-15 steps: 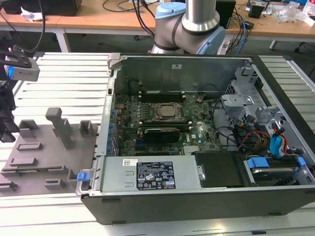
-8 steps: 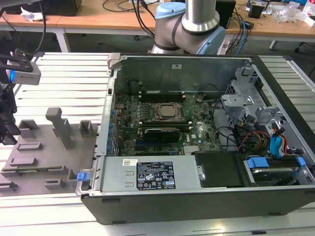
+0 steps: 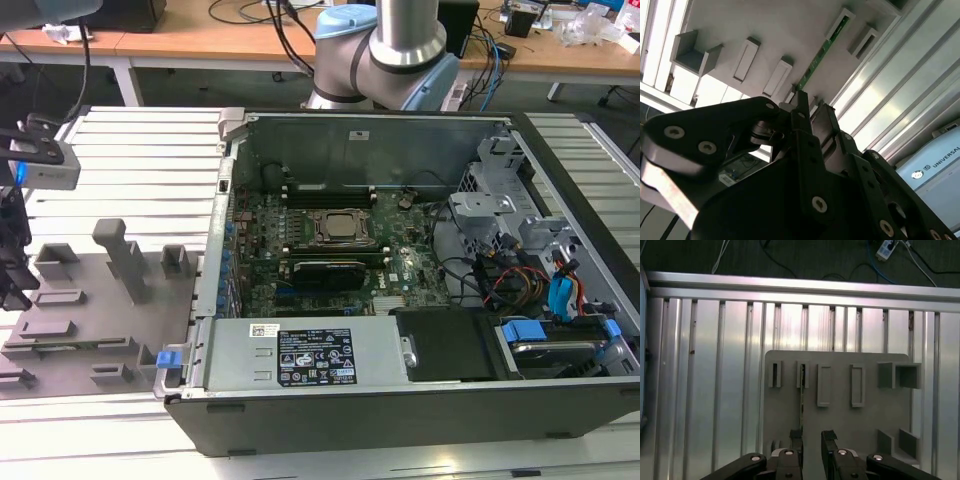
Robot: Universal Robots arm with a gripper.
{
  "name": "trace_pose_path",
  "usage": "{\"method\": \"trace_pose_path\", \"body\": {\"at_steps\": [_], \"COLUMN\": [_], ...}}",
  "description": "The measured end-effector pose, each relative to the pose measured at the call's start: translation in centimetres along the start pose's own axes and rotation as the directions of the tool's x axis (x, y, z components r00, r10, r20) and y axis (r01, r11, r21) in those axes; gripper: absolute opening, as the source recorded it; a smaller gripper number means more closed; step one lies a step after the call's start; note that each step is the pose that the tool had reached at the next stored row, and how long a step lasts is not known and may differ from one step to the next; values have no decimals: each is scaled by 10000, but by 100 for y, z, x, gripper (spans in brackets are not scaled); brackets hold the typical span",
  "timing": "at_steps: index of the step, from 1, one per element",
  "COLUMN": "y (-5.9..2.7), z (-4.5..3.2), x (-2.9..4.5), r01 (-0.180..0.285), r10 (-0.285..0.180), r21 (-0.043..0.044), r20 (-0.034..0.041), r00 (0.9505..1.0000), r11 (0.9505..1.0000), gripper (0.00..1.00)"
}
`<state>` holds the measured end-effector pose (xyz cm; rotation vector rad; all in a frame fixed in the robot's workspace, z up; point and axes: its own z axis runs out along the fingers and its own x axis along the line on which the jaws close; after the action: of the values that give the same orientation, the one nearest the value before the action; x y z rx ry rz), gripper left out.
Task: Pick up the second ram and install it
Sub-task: 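Pick up the second ram and move it above second insertion slot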
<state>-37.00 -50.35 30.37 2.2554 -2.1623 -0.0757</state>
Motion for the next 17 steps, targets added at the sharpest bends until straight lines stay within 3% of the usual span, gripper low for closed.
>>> {"method": "trace_pose_path", "body": {"at_steps": [17], "y": [-31], "z": [161], "x": [9], "r01": [1], "r10": [-1], "r21": [1], "r20": [0], "r00": [10000], "r11": [10000], "gripper": [30]}}
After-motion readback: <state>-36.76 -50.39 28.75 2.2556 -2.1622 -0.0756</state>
